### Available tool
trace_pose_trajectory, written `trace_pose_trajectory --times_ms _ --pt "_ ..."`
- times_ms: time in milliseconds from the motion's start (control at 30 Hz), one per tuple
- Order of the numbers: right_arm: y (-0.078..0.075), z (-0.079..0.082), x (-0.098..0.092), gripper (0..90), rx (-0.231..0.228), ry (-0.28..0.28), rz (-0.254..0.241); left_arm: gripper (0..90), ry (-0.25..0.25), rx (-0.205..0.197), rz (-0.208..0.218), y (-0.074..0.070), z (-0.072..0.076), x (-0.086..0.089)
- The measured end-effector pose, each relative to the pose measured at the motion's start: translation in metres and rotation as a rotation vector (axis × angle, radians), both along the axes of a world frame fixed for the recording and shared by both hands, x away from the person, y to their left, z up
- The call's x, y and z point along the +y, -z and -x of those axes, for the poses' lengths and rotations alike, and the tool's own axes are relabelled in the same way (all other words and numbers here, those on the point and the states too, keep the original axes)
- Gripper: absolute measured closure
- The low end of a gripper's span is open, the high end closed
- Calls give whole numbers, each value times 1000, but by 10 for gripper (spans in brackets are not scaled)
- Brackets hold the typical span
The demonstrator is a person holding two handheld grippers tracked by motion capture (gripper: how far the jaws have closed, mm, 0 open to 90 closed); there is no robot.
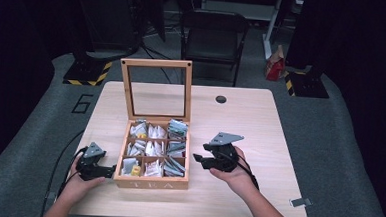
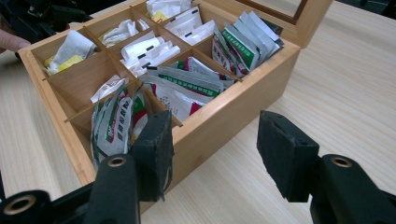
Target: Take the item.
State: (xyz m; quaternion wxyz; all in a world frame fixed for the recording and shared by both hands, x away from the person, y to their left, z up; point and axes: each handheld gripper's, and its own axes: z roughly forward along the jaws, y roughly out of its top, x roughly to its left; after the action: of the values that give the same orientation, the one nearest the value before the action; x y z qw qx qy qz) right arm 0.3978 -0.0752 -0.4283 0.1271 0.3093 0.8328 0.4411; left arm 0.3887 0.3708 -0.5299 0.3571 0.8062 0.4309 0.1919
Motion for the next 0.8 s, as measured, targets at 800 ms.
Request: trace_pose_trajectory --times_ms 800 --pt "9 5 33 542 19 -94 2 139 0 0 -2 0 0 0"
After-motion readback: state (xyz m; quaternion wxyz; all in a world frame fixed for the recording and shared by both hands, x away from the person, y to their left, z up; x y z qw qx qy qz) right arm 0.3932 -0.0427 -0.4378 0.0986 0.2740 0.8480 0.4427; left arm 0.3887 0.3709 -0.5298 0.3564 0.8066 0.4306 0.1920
